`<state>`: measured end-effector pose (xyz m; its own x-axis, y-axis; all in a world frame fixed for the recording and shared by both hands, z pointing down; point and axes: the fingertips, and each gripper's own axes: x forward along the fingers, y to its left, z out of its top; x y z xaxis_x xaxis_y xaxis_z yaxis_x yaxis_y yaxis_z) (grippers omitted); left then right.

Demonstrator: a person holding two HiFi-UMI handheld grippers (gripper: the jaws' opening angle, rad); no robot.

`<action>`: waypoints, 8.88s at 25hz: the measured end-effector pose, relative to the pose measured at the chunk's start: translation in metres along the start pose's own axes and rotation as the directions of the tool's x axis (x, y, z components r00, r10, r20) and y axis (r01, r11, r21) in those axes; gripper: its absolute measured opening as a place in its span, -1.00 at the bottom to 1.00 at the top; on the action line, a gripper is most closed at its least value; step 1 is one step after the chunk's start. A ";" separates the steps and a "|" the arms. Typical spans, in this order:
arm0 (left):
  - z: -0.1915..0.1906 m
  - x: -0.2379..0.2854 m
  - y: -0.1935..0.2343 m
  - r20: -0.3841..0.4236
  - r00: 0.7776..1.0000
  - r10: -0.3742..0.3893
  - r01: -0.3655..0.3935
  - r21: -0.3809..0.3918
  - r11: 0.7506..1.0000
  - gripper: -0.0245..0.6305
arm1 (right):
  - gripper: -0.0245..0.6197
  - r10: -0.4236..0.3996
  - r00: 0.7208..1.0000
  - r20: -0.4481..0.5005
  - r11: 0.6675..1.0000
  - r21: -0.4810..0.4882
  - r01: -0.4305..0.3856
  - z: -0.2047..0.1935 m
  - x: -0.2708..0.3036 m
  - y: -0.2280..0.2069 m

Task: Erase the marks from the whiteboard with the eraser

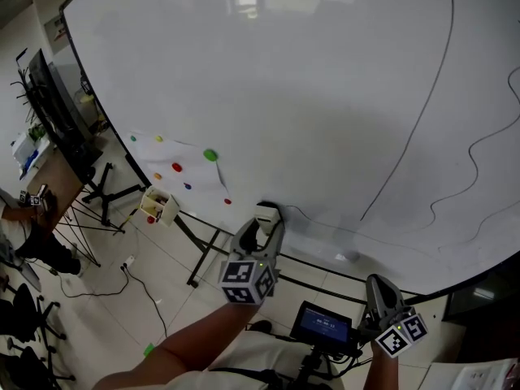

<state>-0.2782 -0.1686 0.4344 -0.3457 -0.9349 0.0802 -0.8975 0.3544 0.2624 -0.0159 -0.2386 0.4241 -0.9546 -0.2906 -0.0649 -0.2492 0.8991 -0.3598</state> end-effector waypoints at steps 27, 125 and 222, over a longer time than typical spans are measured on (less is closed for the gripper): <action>0.009 0.004 -0.065 -0.009 0.999 -0.031 0.031 0.499 0.866 -0.13 | -0.90 0.001 1.000 -0.024 1.000 -0.010 -0.002 -0.008 -0.014 -0.002; -0.035 0.016 -0.149 -0.054 0.997 0.062 -0.047 0.238 0.970 -0.12 | -0.90 -0.082 0.996 0.023 0.994 0.076 0.080 0.014 -0.126 -0.092; -0.065 0.019 -0.252 0.025 1.000 0.019 -0.026 0.317 0.948 -0.12 | -0.90 -0.192 0.981 0.026 0.979 -0.062 0.193 0.062 -0.226 -0.125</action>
<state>-0.0410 -0.2772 0.4328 -0.3696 -0.9272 0.0614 -0.9287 0.3664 -0.0581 0.2407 -0.3057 0.4258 -0.8845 -0.4661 -0.0187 -0.4386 0.8447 -0.3068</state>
